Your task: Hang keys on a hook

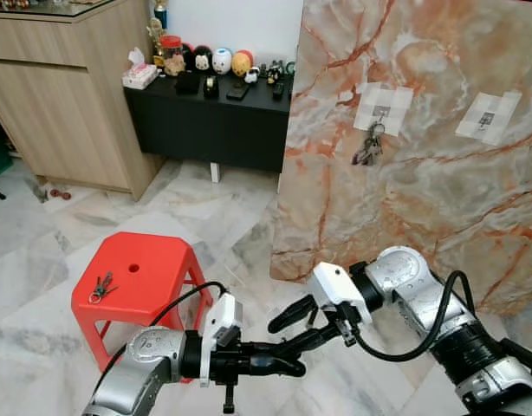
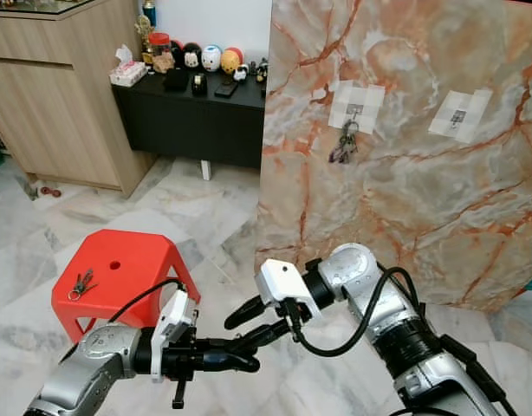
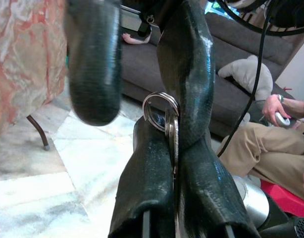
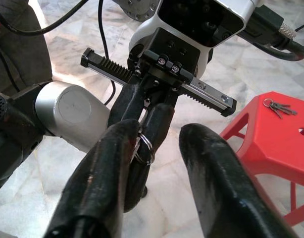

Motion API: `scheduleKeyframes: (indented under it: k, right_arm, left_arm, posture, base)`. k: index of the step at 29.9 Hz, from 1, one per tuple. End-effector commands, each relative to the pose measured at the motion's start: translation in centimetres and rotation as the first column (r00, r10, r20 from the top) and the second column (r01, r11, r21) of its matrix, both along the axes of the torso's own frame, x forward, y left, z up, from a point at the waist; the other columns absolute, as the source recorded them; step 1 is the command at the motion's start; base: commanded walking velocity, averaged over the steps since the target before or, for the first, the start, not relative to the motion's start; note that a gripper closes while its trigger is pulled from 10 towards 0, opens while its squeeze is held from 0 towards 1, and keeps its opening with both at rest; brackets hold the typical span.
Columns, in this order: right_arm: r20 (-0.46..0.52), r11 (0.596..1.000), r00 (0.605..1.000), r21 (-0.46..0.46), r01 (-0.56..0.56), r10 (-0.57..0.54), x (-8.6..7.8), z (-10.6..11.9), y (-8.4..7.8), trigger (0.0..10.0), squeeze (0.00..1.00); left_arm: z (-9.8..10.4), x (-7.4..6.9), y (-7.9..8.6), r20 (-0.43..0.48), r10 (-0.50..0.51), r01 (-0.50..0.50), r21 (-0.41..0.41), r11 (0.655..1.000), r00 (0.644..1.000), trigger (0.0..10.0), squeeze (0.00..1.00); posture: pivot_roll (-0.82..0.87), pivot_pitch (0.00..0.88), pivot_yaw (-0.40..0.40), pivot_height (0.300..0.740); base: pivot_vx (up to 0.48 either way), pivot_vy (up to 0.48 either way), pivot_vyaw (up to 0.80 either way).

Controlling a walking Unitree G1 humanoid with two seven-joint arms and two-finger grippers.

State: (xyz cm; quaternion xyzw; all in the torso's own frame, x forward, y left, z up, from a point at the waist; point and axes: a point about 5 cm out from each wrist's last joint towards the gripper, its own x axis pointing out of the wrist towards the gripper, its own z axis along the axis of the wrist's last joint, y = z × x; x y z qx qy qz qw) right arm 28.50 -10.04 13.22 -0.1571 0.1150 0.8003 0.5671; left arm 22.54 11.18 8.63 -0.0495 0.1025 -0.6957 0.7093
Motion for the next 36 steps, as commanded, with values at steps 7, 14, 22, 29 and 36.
scheduleKeyframes:
  k: [7, 14, 22, 29, 36]
  right_arm:
    - [0.018, 0.999, 1.000, -0.046, -0.008, 0.009, 0.03, -0.28, -0.54, 10.0, 0.00]
    - [-0.005, 0.998, 0.999, -0.040, -0.038, 0.037, -0.38, -0.31, -0.31, 7.8, 0.00]
    - [-0.012, 0.998, 0.999, -0.049, -0.041, 0.041, -0.43, -0.32, -0.42, 0.0, 0.00]
    - [-0.012, 0.998, 0.999, -0.054, -0.041, 0.040, -0.41, -0.33, -0.47, 0.0, 0.00]
    - [-0.009, 0.998, 0.999, -0.057, -0.039, 0.039, -0.34, -0.30, -0.50, 0.0, 0.00]
  left_arm:
    - [0.10, 0.26, 0.29, 0.018, 0.015, -0.015, 0.011, 1.000, 1.000, 0.0, 0.00]
    - [0.13, 0.25, 0.26, 0.020, 0.017, -0.017, 0.009, 1.000, 1.000, 0.0, 0.00]
    - [0.09, 0.28, 0.30, 0.020, 0.020, -0.020, 0.011, 1.000, 1.000, 0.0, 0.00]
    - [0.09, 0.40, 0.33, 0.022, 0.026, -0.026, 0.011, 1.000, 0.999, 0.0, 0.00]
    - [0.09, 0.46, 0.34, 0.023, 0.028, -0.028, 0.013, 1.000, 0.999, 0.0, 0.00]
  posture:
    - [0.02, 0.000, -0.093, 0.740]
    - [0.02, 0.002, -0.093, 0.740]
    - [0.02, 0.003, -0.094, 0.740]
    - [0.02, 0.002, -0.093, 0.740]
    - [0.02, 0.001, -0.093, 0.740]
  base:
    - [0.000, 0.000, 0.00]
    - [0.000, 0.000, 0.00]
    - [0.000, 0.000, 0.00]
    - [0.000, 0.000, 0.00]
    - [0.000, 0.000, 0.00]
